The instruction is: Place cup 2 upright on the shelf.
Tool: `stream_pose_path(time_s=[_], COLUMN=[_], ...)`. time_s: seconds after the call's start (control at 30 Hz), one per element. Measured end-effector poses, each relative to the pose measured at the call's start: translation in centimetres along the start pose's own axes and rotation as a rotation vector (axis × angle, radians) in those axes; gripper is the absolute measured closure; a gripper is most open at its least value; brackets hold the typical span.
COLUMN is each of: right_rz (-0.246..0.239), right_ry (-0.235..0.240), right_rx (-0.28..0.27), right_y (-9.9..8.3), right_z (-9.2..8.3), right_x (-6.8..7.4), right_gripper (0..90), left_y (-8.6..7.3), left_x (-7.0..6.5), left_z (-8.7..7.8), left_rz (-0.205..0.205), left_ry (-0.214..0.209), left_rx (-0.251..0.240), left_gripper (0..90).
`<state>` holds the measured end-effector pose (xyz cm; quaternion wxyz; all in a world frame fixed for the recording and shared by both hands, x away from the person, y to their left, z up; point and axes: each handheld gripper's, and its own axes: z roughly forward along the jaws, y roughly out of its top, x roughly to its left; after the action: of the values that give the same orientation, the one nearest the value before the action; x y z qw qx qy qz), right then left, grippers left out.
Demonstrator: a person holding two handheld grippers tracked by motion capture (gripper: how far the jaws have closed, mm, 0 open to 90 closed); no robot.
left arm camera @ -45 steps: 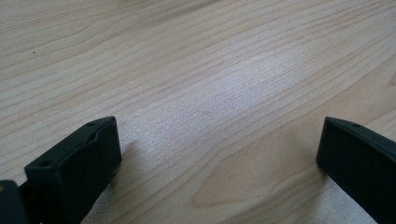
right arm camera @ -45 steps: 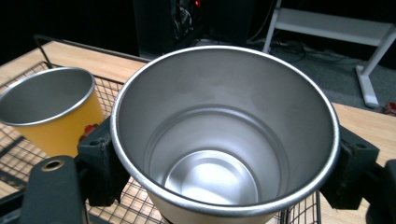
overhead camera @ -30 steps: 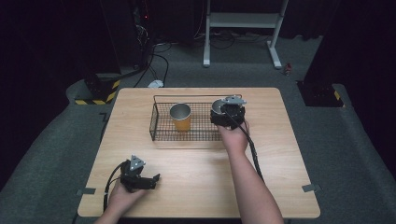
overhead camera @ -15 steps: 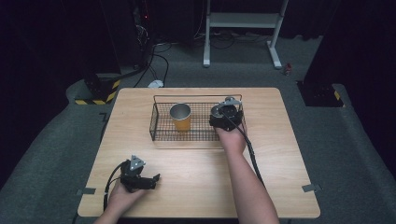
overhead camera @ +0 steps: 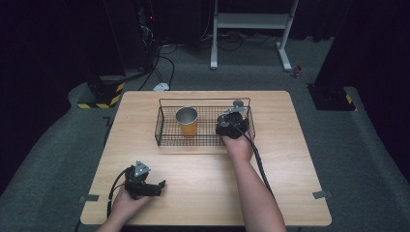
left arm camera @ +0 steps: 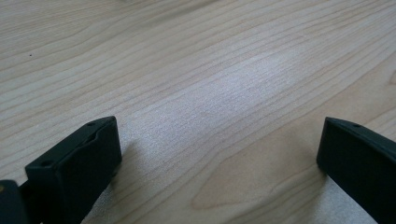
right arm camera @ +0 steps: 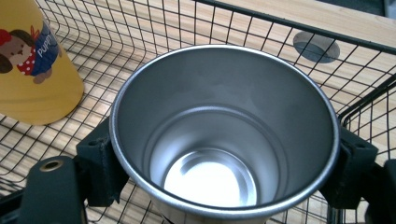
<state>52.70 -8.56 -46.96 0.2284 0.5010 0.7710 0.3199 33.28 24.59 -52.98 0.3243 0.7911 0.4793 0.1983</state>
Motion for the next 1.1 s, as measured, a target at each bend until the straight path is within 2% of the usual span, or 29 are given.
stream_pose_path(time_s=[0.2, 0.5, 0.6, 0.73, 0.97, 1.1], right_rz=[-0.017, 0.006, 0.024, 0.009, 0.014, 0.015], right_ry=[-0.007, 0.000, 0.012, 0.017, 0.036, 0.041], right_rx=[-0.006, -0.004, 0.007, 0.020, 0.058, 0.058], right_y=[0.38, 0.80, 0.72, 0.70, 0.69, 0.60], right_z=[0.25, 0.69, 0.73, 0.65, 0.37, 0.20], right_x=[-0.11, -0.24, -0.32, -0.36, -0.58, -0.68], right_gripper=[18.4, 18.4, 18.3, 18.3, 18.1, 17.3], left_y=[0.02, -0.08, -0.11, -0.10, -0.09, -0.11], left_x=[-0.02, -0.03, -0.03, -0.04, -0.04, -0.07], left_z=[0.01, -0.06, -0.06, -0.06, -0.06, -0.07], left_rz=[-0.001, -0.003, -0.004, -0.005, -0.005, -0.009], left_ry=[-0.001, 0.001, 0.003, 0.003, 0.003, 0.005], left_rx=[0.002, -0.001, -0.004, -0.004, -0.002, -0.003], left_gripper=[0.2, 0.2, 0.2, 0.2, 0.2, 0.1])
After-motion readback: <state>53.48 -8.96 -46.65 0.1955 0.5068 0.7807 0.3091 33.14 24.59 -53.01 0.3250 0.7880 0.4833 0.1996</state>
